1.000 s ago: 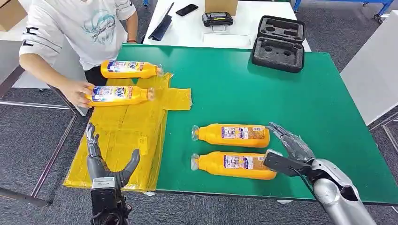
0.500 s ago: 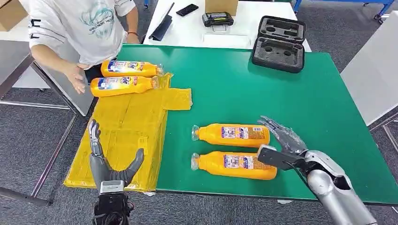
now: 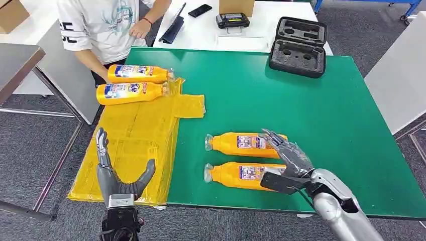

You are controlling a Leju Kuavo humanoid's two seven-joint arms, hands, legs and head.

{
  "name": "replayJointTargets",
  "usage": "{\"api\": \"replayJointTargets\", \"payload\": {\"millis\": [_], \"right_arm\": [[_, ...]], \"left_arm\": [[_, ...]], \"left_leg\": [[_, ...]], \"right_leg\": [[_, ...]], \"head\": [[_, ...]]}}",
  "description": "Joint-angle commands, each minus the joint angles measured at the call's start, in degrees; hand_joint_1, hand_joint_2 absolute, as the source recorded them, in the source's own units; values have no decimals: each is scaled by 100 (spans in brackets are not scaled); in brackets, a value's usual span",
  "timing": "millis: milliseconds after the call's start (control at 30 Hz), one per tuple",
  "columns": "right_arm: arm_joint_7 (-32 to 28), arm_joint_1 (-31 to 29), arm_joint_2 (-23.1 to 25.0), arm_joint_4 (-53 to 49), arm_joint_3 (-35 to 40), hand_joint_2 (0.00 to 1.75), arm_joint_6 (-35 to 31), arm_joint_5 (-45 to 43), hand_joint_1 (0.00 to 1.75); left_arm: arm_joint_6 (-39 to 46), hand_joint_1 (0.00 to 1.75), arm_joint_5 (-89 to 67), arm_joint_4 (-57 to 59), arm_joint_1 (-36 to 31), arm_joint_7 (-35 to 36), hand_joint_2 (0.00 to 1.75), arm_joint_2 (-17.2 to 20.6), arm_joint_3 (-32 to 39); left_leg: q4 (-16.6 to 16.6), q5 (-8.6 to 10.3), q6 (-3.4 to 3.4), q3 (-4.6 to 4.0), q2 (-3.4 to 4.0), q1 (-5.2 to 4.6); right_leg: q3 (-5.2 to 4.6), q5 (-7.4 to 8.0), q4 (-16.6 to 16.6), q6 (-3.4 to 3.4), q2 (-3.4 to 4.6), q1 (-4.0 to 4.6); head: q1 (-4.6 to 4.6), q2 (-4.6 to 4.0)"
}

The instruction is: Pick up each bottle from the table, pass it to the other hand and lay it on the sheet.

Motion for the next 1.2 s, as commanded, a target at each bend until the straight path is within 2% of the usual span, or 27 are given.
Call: {"api": "replayJointTargets", "payload": {"millis": [33,200,267,300,367,433,467,600,667,800,900,933,967,1000,1167,1200], "right_arm": [[31,271,345,-311,152,175,-32,170,0],[141,206,618,-278,314,175,-66,374,0],[248,436,610,-420,247,175,-71,464,0],[305,541,614,-472,189,175,-76,509,0],[386,672,575,-494,108,175,-73,559,0],[435,693,550,-450,37,175,-29,570,0],[473,656,489,-372,6,175,32,544,0],[381,420,86,32,-129,175,206,170,0],[335,307,-4,233,-188,175,266,46,0],[319,165,-11,455,-203,175,277,8,0],[315,142,28,496,-183,175,277,8,0],[337,138,35,504,-184,175,271,7,0],[376,127,24,517,-183,175,263,4,0],[393,125,15,527,-195,175,262,4,0],[454,185,-111,680,-261,175,331,-128,0],[466,244,-108,670,-257,175,347,-114,0]], "left_arm": [[123,0,-59,198,-202,174,175,83,-121],[123,0,-247,120,-237,373,175,-5,-142],[123,0,-306,91,-201,472,175,68,-217],[123,0,-303,105,-194,493,175,93,-240],[123,0,-295,154,-188,506,175,131,-276],[123,0,-278,187,-194,523,175,147,-300],[123,0,-266,208,-202,536,175,165,-316],[123,0,-161,309,-199,539,175,224,-340],[123,0,-138,335,-165,525,175,207,-329],[123,0,-142,317,-112,517,175,190,-316],[123,0,-145,294,-91,514,175,189,-318],[123,0,-145,291,-93,514,175,191,-316],[123,0,-143,288,-92,521,175,193,-307],[123,0,-143,290,-89,522,175,194,-305],[123,0,-55,341,-87,516,175,256,-331],[123,0,-53,354,-98,510,175,267,-346]], "left_leg": [[-5,-7,-8,22,2,3],[-4,-14,-11,35,10,5],[-3,-6,-7,15,5,4],[-5,-11,-10,31,2,5],[-6,-6,-8,24,-10,3],[-8,-18,-14,53,-12,8],[-6,-3,-5,16,-3,0],[-6,-12,-9,39,1,1],[-6,-5,-5,22,-2,-2],[-7,-13,-8,40,14,0],[-7,-5,-5,18,4,-2],[-12,-19,-13,58,11,3],[-7,-6,-6,21,4,-1],[-9,-14,-10,41,9,2],[-8,-6,-5,23,3,0],[-8,-14,-8,44,2,3]], "right_leg": [[21,-6,-5,-8,3,3],[32,-10,-5,-12,12,5],[13,-3,-3,-8,7,4],[30,-9,-5,-11,5,5],[24,-9,-5,-8,-8,3],[55,-21,-10,-15,-11,8],[15,-5,-5,-6,-3,0],[37,-10,-8,-9,3,1],[21,-4,-8,-5,-1,-2],[38,-5,-12,-9,16,0],[18,0,-9,-5,6,-2],[56,-12,-15,-14,13,3],[20,-2,-8,-6,5,-1],[39,-7,-12,-10,11,2],[22,-2,-9,-4,4,0],[45,-9,-13,-8,3,3]], "head": [[0,0],[2,0],[0,0],[0,0],[0,0],[2,0],[0,0],[2,0],[2,0],[2,0],[2,0],[2,0],[2,0],[0,0],[0,0],[2,0]]}}
